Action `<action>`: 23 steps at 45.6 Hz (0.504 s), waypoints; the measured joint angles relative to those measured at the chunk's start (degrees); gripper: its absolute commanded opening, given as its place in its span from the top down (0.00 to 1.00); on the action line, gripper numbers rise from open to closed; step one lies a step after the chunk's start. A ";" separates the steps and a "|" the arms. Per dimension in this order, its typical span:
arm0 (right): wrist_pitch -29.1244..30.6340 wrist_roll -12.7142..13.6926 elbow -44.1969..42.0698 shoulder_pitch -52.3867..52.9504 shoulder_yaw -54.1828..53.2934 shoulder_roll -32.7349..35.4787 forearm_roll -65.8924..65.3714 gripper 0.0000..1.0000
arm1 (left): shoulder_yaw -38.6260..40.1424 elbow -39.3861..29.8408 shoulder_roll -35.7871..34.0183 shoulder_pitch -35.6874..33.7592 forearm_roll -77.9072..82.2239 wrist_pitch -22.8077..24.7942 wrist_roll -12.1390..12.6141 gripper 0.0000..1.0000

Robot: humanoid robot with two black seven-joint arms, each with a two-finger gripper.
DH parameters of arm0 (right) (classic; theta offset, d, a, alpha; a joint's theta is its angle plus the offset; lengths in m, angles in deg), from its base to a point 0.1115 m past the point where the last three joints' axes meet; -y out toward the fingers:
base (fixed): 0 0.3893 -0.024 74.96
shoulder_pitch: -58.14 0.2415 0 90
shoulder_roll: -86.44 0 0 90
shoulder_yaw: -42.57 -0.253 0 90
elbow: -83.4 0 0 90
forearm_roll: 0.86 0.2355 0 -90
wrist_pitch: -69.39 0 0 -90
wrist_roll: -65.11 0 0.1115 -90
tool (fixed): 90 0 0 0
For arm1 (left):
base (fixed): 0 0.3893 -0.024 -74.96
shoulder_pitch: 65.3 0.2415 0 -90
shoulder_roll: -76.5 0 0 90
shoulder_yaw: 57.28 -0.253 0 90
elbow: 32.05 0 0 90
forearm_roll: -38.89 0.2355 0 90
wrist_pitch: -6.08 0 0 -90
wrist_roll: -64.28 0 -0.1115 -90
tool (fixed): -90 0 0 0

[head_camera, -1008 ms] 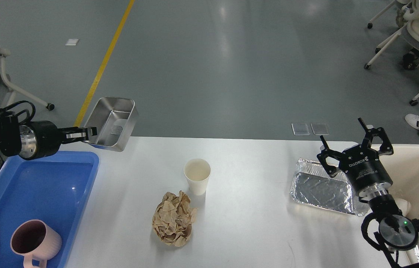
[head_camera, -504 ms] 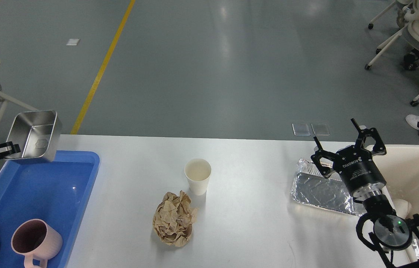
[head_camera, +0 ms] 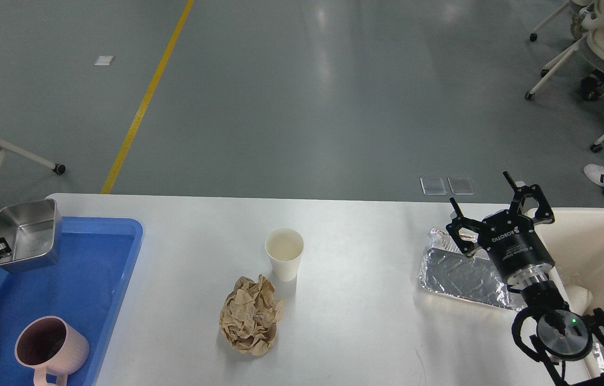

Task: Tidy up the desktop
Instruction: 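Lift the steel box and place it in the blue tray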

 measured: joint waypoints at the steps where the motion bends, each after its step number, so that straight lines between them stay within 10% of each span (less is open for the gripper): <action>1: 0.00 0.00 0.00 -0.01 0.00 0.02 0.00 0.00 | 0.00 0.70 0.89 0.24 -0.19 -0.18 -0.01 0.88; 6: 0.00 0.00 0.00 -0.04 0.00 0.15 0.01 0.00 | -0.31 3.24 4.42 0.82 -0.61 -0.74 0.12 0.79; 12: 0.00 0.00 -0.08 -0.05 -0.06 0.36 0.00 0.00 | -0.58 4.60 6.71 0.94 -0.66 -0.94 0.40 0.34; 23: 0.00 0.00 -0.10 -0.04 -0.09 0.22 0.00 0.00 | 0.99 4.16 6.20 0.55 -1.26 -0.30 0.06 0.07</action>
